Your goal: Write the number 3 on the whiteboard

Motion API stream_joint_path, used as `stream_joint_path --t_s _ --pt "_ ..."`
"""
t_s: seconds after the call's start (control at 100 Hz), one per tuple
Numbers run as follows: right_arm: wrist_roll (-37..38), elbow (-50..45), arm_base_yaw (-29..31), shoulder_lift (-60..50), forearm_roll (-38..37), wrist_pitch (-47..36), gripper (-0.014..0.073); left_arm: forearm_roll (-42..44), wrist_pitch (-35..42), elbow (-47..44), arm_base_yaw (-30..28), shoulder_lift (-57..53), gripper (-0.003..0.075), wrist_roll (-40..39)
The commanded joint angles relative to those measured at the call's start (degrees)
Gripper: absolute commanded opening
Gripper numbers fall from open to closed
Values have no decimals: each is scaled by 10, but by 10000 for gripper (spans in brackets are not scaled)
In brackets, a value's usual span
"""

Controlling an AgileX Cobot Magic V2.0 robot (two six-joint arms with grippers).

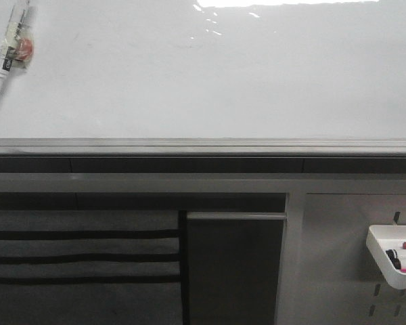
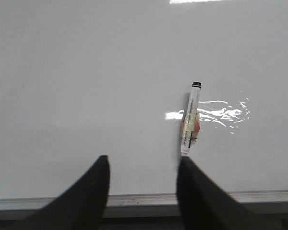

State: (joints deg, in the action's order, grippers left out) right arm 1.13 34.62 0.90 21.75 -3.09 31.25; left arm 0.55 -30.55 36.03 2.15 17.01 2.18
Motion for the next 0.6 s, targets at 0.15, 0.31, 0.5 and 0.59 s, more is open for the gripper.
stream_joint_path --t_s 0.15,0.31,0.5,0.59 --pt "-5 18 2 10 -8 -49 520 0 45 10 -1 11 547 -9" --pt "-5 18 2 10 -6 -49 520 -5 45 10 -1 11 547 -9" --pt "-5 18 2 10 31 -45 519 -39 58 4 -1 13 547 -9" --pt "-11 18 2 10 63 -34 519 -39 59 2 -1 32 547 1"
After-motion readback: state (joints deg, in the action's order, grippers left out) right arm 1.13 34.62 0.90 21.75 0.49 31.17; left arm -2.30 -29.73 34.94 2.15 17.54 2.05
